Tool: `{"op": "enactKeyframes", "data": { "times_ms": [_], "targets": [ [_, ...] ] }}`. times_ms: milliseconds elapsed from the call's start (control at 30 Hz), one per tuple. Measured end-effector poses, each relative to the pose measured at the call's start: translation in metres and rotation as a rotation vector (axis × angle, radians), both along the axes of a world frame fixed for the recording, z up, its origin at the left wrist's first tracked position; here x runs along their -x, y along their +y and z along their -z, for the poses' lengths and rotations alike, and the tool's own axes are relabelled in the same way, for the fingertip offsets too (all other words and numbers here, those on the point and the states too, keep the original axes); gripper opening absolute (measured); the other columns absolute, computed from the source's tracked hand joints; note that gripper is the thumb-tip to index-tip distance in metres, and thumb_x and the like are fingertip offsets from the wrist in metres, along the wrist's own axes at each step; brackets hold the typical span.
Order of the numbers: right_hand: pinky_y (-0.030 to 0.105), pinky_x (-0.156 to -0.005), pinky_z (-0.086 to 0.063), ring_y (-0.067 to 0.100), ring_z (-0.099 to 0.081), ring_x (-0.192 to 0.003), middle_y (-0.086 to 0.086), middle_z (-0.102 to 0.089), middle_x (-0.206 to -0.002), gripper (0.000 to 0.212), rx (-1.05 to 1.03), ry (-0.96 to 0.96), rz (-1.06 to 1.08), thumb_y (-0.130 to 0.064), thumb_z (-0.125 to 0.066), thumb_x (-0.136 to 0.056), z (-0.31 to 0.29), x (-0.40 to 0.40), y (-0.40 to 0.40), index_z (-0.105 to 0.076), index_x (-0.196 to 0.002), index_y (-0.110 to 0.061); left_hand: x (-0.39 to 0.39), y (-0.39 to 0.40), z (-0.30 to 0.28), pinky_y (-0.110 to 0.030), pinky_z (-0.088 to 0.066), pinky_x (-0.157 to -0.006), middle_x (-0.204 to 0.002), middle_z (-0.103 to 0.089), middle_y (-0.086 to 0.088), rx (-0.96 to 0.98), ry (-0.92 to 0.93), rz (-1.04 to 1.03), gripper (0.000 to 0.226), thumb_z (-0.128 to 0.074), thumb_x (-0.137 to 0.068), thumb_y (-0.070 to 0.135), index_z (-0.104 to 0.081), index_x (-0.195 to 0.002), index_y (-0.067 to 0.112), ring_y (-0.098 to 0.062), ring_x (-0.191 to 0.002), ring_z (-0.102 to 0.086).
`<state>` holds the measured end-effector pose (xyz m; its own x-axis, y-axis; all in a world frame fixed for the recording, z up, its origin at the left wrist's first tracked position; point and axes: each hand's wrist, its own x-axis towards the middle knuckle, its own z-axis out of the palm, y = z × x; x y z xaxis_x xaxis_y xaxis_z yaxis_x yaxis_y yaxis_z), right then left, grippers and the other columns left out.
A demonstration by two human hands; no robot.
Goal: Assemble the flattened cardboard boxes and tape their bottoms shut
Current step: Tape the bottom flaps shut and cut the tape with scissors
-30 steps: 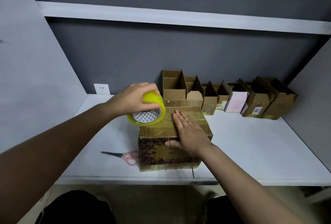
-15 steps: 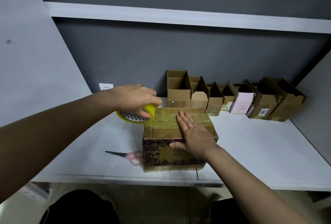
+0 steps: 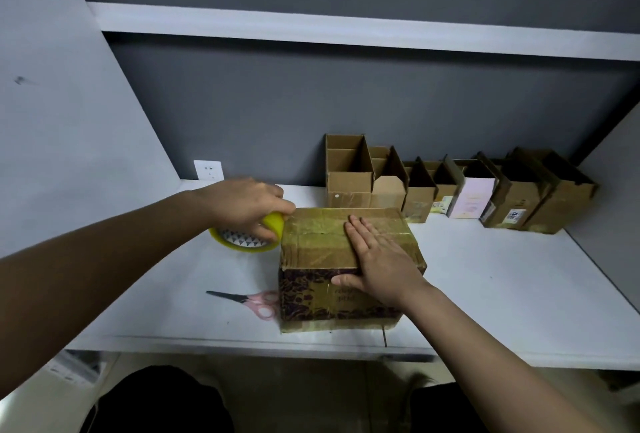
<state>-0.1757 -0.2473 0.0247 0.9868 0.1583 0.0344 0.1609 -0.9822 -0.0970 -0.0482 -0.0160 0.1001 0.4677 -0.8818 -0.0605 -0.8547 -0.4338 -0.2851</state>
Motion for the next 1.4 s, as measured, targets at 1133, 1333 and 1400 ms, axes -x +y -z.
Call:
{"op": "enactKeyframes", "data": {
  "times_ms": [1133,1333,1400],
  "targets": [
    [0.025,-0.115,0.008,0.013,0.000,-0.148,-0.004,0.002,-0.159,0.108,0.041,0.029,-0.208,-0.083,-0.009,-0.067,-0.007,-0.013,0.004,-0.006,-0.154,-0.018,0.030,0.004,0.041,-0.027,-0.048,-0.086,-0.117,-0.061,0.012,0.459,0.428,-0.248,0.063,-0.047,-0.063,0.071,-0.055,-0.116,0.038,-0.010,-0.104,-0.058],
    [0.033,-0.117,0.002,0.006,0.017,-0.145,-0.019,0.017,-0.157,0.093,0.070,0.087,-0.215,-0.081,-0.031,-0.076,-0.012,-0.007,-0.068,0.004,-0.151,-0.039,0.074,-0.029,0.068,-0.031,-0.056,-0.079,-0.113,-0.059,0.012,1.020,0.895,-0.350,0.052,-0.075,-0.071,0.038,-0.050,-0.116,0.036,-0.009,-0.098,-0.062],
    [0.033,-0.118,0.004,0.005,0.017,-0.145,-0.017,0.020,-0.156,0.090,0.020,0.145,-0.188,-0.071,-0.031,-0.075,-0.018,-0.004,-0.070,0.002,-0.152,-0.037,0.083,-0.038,0.074,-0.029,-0.055,-0.079,-0.112,-0.059,0.013,1.142,0.928,-0.372,0.049,-0.079,-0.074,0.030,-0.052,-0.115,0.034,-0.004,-0.099,-0.060]
  ]
}}
